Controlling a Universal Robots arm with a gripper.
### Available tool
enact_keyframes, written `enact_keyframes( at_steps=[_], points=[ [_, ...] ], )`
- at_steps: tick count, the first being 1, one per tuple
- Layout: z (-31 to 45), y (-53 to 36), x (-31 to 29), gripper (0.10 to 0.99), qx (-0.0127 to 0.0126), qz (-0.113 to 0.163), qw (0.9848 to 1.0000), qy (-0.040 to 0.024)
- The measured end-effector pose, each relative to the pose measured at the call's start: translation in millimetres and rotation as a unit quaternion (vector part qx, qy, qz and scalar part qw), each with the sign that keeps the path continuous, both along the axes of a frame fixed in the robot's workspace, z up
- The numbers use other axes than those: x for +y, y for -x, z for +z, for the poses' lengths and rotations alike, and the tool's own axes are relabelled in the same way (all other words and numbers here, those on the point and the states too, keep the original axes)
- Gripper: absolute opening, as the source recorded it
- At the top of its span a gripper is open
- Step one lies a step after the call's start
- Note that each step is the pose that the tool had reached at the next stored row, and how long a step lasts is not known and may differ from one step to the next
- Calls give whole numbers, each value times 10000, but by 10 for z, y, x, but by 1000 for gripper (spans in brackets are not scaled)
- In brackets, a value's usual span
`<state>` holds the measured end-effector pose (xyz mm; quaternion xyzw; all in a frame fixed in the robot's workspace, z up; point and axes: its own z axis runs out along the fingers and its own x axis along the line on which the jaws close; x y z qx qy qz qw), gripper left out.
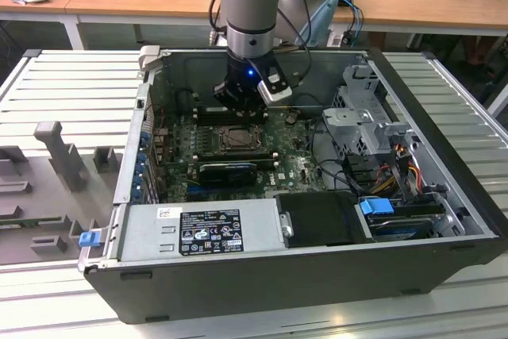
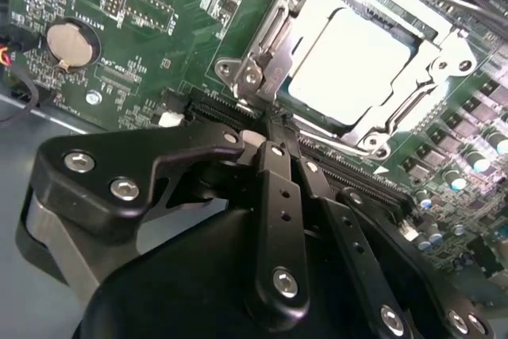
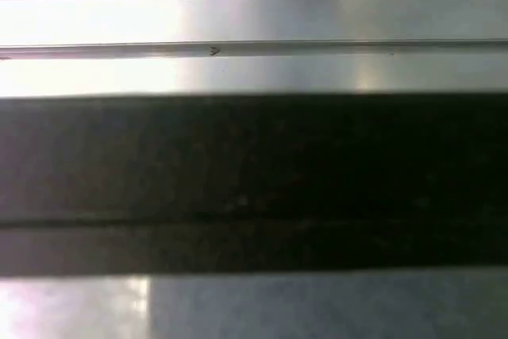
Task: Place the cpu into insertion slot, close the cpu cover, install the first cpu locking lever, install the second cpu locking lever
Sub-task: 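Install the first cpu locking lever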
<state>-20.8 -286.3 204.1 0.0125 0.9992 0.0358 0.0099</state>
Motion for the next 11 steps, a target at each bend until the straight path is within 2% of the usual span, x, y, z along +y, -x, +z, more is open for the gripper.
enact_keyframes(
  at_steps=[5, 8, 11],
  points=[
    [-3, 0, 0, 106, -1, 0, 10000, 20],
    [24, 0, 1, 106, -2, 0, 10000, 20],
    [17, -2, 7, 106, -1, 0, 10000, 80]
  ],
)
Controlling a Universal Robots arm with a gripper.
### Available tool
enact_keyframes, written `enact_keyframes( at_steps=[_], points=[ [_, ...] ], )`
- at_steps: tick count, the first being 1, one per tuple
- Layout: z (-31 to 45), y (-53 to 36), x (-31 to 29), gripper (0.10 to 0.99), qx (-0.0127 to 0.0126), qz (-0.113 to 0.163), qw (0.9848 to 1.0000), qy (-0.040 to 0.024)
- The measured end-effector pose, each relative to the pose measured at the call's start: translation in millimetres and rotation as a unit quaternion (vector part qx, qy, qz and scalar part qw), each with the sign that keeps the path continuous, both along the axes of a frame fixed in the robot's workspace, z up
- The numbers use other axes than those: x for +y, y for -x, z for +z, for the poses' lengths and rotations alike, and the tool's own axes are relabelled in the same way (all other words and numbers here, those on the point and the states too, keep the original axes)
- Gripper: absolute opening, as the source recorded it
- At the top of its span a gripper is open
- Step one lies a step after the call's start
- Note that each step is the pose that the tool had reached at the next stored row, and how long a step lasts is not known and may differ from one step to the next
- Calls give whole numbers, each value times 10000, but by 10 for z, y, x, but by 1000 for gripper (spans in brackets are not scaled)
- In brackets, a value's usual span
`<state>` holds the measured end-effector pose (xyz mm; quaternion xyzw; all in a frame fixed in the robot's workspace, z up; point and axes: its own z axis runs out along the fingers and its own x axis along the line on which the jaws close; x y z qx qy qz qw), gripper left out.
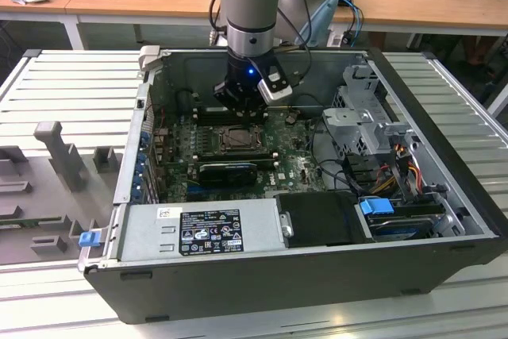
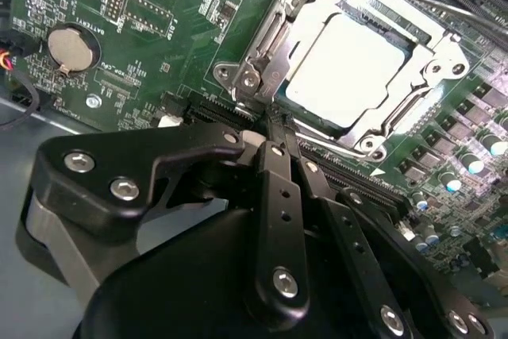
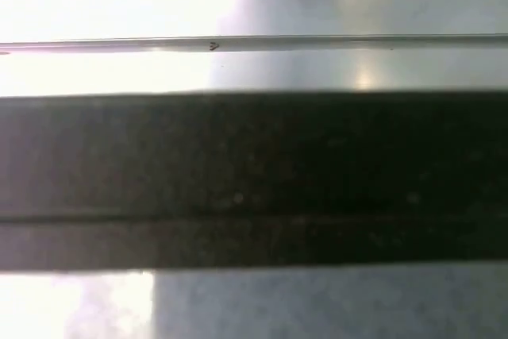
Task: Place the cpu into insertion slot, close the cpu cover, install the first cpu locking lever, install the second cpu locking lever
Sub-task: 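Install the first cpu locking lever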
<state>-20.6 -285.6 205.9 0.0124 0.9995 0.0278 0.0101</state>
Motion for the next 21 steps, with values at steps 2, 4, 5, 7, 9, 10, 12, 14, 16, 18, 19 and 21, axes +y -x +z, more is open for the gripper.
enact_keyframes(
  at_steps=[2, 4, 5, 7, 9, 10, 12, 14, 16, 18, 19, 21],
  points=[
    [-4, -1, 6, 106, 0, 0, 10000, 27],
    [-7, -3, 9, 106, 0, 1, 10000, 48],
    [-9, -4, 10, 106, 0, 0, 10000, 73],
    [-16, -10, 11, 106, 1, 0, 9999, 136],
    [-21, -11, 12, 106, 0, 0, 9999, 161],
    [-23, -12, 12, 106, 0, 0, 9998, 174],
    [-30, -15, 14, 106, 2, 0, 9998, 210],
    [-41, -18, 23, 106, 3, -1, 9997, 228],
    [-49, -22, 37, 106, 2, 0, 9997, 232],
    [-52, -26, 49, 106, 1, 0, 9997, 229],
    [-52, -25, 50, 106, 1, 1, 9998, 220],
    [-49, -24, 51, 106, 2, 0, 9998, 206]
  ],
)
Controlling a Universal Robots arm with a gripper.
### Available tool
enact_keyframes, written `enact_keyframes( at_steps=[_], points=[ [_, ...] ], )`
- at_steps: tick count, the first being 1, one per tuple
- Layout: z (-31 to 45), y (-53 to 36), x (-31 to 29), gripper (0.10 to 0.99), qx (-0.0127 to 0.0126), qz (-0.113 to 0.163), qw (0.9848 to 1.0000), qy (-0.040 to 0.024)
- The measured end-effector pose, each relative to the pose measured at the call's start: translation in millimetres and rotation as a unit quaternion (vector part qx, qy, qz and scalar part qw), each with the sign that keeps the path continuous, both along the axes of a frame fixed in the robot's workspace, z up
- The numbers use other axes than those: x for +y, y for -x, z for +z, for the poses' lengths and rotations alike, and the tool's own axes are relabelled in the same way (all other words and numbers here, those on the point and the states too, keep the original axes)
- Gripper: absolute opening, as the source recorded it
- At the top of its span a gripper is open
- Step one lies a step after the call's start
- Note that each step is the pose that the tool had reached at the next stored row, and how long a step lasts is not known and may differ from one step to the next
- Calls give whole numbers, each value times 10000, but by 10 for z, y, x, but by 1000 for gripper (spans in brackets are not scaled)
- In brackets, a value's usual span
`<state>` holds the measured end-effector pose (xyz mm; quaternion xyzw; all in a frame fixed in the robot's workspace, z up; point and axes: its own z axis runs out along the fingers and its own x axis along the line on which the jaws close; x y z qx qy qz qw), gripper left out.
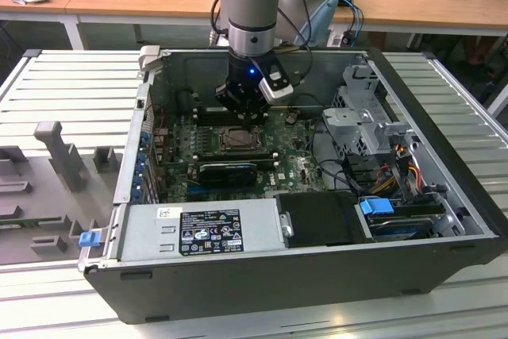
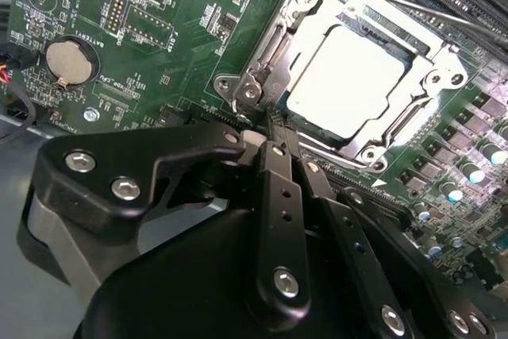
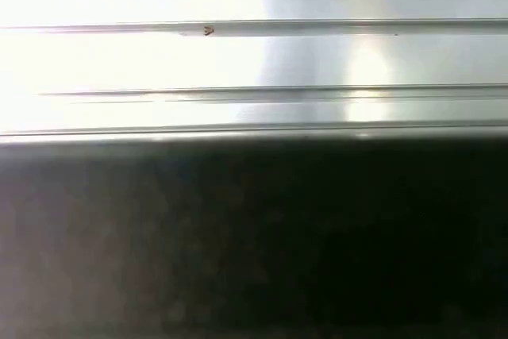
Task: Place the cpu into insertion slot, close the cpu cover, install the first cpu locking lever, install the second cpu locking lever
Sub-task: 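Install the first cpu locking lever, then install the second cpu locking lever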
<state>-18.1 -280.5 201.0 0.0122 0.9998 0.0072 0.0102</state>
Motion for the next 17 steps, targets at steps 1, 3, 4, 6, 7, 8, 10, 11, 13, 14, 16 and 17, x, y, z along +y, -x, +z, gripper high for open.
enact_keyframes(
  at_steps=[1, 3, 4, 6, 7, 8, 10, 11, 13, 14, 16, 17],
  points=[
    [7, -2, 3, 106, -3, 0, 10000, -6],
    [94, -3, 4, 106, -4, 0, 10000, -5],
    [139, -2, 3, 106, -2, 0, 10000, -3],
    [203, -2, 3, 106, -2, 0, 10000, -3],
    [203, -2, 3, 106, -3, 0, 10000, -4],
    [203, -2, 2, 106, -3, 1, 10000, -4],
    [204, -2, -15, 106, -2, 0, 10000, -2],
    [204, -2, -26, 106, -2, 0, 10000, -3],
    [204, -2, -36, 106, -2, 0, 10000, -2],
    [204, -2, -45, 106, -2, 0, 10000, -3],
    [204, -2, -62, 106, -2, 0, 10000, -3],
    [204, -2, -74, 106, -2, 0, 10000, -3]
  ],
)
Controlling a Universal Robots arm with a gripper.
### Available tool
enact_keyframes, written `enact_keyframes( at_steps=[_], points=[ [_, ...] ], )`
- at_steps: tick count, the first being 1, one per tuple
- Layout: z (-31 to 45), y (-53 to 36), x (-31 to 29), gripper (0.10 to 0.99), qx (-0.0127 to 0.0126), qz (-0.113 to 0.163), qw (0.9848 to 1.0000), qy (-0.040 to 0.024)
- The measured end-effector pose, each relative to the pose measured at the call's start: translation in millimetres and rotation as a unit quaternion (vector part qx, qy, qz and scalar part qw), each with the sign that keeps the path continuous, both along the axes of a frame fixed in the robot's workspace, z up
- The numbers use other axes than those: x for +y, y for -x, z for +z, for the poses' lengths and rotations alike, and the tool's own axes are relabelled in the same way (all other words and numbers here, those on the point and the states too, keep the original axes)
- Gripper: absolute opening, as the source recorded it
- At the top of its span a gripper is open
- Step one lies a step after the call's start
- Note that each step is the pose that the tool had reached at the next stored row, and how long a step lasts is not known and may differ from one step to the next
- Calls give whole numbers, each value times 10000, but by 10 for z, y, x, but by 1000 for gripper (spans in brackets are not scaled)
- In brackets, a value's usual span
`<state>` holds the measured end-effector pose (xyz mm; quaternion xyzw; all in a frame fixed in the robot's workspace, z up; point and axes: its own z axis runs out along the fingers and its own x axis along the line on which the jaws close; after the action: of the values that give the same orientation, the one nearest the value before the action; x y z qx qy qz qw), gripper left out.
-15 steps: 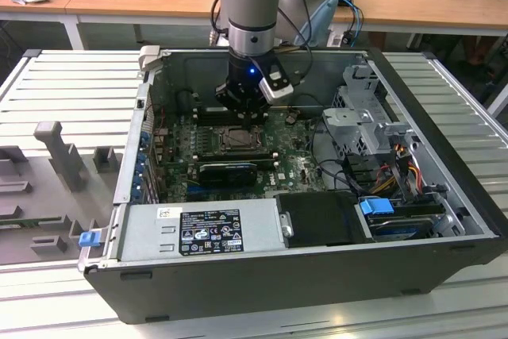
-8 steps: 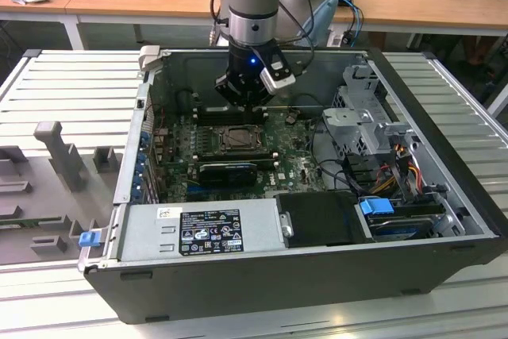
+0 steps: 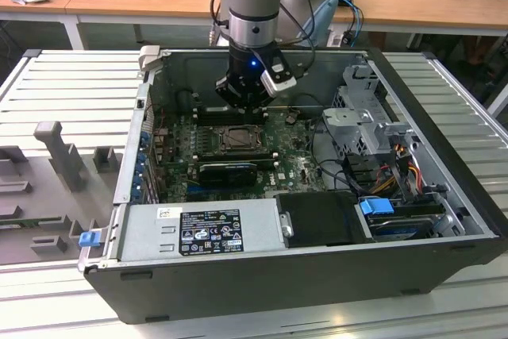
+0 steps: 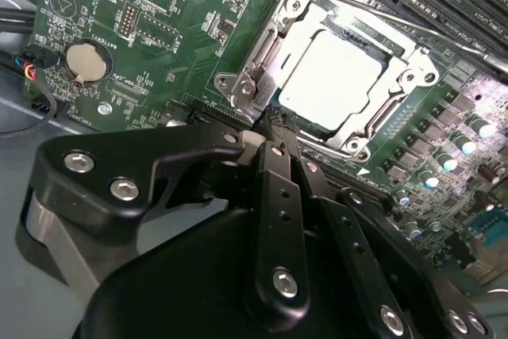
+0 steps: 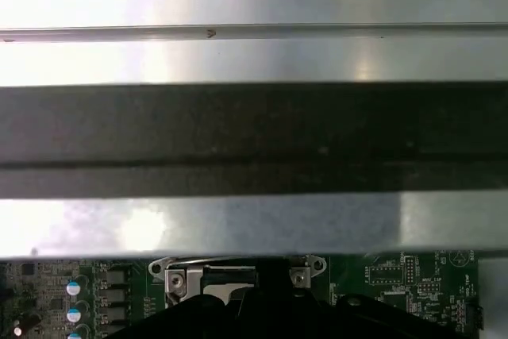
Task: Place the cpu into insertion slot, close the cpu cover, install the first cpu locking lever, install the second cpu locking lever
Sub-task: 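Install the second cpu locking lever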
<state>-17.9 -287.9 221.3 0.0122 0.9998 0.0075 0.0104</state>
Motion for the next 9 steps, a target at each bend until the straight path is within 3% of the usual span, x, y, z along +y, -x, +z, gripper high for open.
enact_keyframes(
  at_steps=[9],
  points=[
    [-1, -1, -38, 106, 0, 0, 10000, 0]
  ],
)
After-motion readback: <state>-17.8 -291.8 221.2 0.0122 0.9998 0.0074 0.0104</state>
